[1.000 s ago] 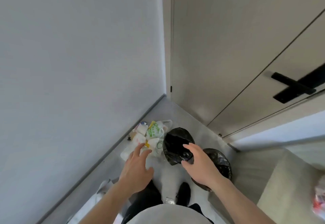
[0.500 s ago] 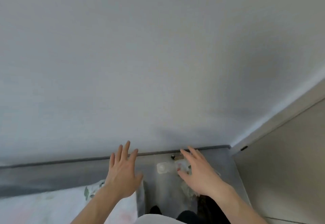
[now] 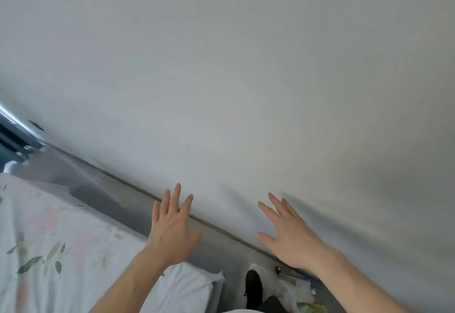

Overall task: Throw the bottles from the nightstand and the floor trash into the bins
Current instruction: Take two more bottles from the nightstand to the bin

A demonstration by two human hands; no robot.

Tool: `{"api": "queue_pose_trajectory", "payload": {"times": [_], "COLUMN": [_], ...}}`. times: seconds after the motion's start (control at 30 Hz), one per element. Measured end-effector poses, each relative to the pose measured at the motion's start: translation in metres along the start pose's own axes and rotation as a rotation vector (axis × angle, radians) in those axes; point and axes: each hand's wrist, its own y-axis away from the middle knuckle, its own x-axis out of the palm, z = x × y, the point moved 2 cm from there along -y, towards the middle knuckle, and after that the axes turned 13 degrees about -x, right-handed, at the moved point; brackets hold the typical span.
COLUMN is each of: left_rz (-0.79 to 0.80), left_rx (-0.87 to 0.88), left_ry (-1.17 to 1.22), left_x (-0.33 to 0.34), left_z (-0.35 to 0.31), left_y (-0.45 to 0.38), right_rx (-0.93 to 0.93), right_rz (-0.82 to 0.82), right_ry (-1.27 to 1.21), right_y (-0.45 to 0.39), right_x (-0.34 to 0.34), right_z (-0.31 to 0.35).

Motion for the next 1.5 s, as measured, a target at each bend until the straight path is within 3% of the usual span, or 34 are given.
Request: {"api": "queue_pose_trajectory", "payload": {"times": [0.27,0.57,1.0,1.23,1.5], "left_rz": [-0.095,-0.167,-0.164,-0.214,-0.257], "left_rx": [-0.25,-0.575,-0.924,-1.013,-1.25], "left_ry": [0.106,0.191,0.296,0.385,0.475], "left_x": [-0.029,-0.058,-0.074,-0.109,-0.113], "left_z": [0.015,0.084,0.274,0.392,0.482], "left_y": [-0.017,-0.021,-0.089,-0.143,-0.092], "right_rx": [-0.238,-0.54,-0.73,-0.79,-0.978], "right_rz": [0.125,0.258,0.392,0.442,0.569], "right_ry": [0.176,0.278,0.359,0.39,0.508], "right_y": [-0.079,-0.177,-0.391,-0.506,-0.566], "right_x": [-0.06,-0.058,-0.018,-0.003,0.055], "right_z": [0.008,0.095,0.282,0.407,0.523]}}
